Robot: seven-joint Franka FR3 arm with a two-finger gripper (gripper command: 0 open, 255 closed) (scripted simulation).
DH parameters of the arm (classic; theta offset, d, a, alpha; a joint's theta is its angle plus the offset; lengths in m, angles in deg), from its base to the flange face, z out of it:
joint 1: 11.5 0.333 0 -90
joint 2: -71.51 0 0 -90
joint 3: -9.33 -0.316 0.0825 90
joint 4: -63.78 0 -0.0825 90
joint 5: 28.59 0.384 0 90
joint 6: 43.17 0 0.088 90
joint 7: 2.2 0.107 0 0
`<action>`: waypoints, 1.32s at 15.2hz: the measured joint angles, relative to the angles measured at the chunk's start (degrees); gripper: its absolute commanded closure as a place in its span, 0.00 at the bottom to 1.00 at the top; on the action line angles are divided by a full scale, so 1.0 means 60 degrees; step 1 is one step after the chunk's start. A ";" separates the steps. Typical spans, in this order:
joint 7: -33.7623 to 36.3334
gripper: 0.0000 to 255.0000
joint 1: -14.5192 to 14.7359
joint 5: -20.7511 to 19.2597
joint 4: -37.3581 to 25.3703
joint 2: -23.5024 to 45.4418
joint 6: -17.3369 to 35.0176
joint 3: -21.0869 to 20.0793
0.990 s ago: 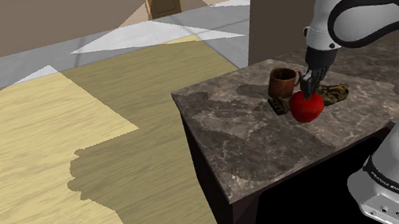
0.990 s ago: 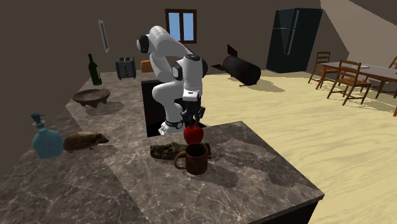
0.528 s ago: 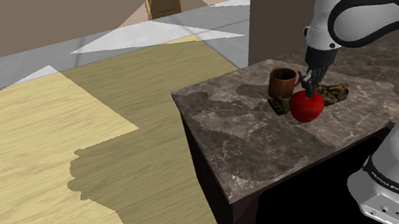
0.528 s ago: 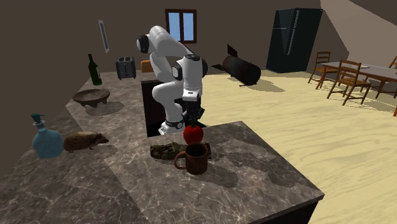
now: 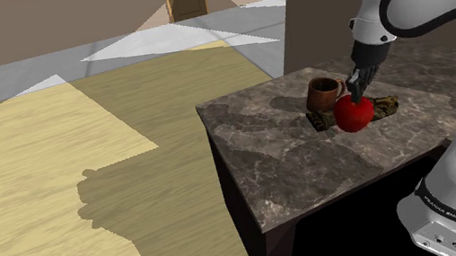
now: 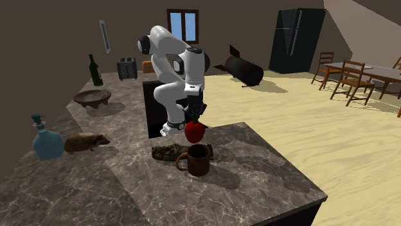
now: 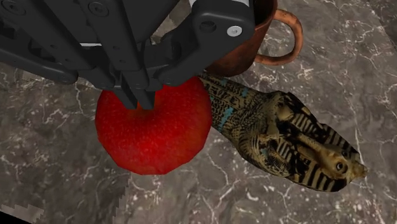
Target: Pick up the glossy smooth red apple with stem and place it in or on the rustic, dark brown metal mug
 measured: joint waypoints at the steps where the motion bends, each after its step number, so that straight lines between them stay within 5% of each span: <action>1: 0.0019 1.00 0.0023 0.0028 -0.0138 0.0003 -0.0136 -0.0028; 20: -0.0039 1.00 0.0088 0.0182 -0.2503 -0.0084 -0.2585 -0.0170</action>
